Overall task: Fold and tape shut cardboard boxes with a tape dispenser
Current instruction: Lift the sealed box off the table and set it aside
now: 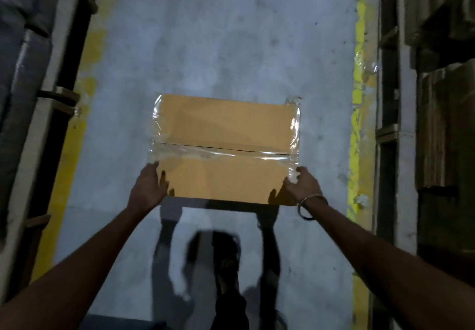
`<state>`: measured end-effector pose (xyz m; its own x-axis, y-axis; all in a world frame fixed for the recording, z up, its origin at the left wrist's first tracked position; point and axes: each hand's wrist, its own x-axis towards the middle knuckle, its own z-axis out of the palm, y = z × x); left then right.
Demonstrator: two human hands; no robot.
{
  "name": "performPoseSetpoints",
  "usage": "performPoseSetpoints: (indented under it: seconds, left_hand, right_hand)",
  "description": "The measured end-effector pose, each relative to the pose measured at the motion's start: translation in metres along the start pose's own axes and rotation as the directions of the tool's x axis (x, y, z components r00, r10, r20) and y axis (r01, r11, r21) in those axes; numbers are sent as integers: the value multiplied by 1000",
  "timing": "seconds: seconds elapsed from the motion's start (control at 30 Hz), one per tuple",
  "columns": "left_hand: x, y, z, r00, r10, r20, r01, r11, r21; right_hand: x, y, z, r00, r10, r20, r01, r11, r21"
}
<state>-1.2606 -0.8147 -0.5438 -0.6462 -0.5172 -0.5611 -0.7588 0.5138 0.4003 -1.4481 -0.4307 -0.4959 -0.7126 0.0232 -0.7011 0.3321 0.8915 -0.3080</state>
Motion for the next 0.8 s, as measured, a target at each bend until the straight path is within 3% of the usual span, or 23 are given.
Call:
performPoseSetpoints:
  seconds: [0.1, 0.2, 0.37, 0.5, 0.63, 0.7, 0.8]
  left_hand:
    - [-100, 26, -20, 1000, 8, 28, -5, 996, -86]
    - [-207, 72, -57, 993, -105, 51, 116, 944, -309]
    - [-409, 126, -128, 974, -223, 40, 177, 638, -750]
    - [-571, 116, -156, 928, -350, -126, 56, 466, -883]
    - [-732, 78, -150, 811, -534, -239, -9, 398, -917]
    - [-804, 54, -145, 705, -646, -293, -42, 374, -927]
    - [-906, 21, -131, 487, -827, -280, -88, 273, -958]
  right_hand:
    - [-90, -29, -29, 993, -50, 105, 54, 998, -39]
    - [-190, -61, -59, 968, -131, 212, 143, 989, -42]
    - [-363, -102, -93, 857, -423, 295, 468, 878, -99]
    - [-498, -106, -91, 716, -614, 332, 668, 741, -69]
    - [-634, -87, -60, 585, -684, 435, 745, 665, 44]
    - [-697, -75, -36, 490, -705, 512, 784, 614, 95]
    - [-790, -49, 7, 273, -705, 655, 864, 479, 156]
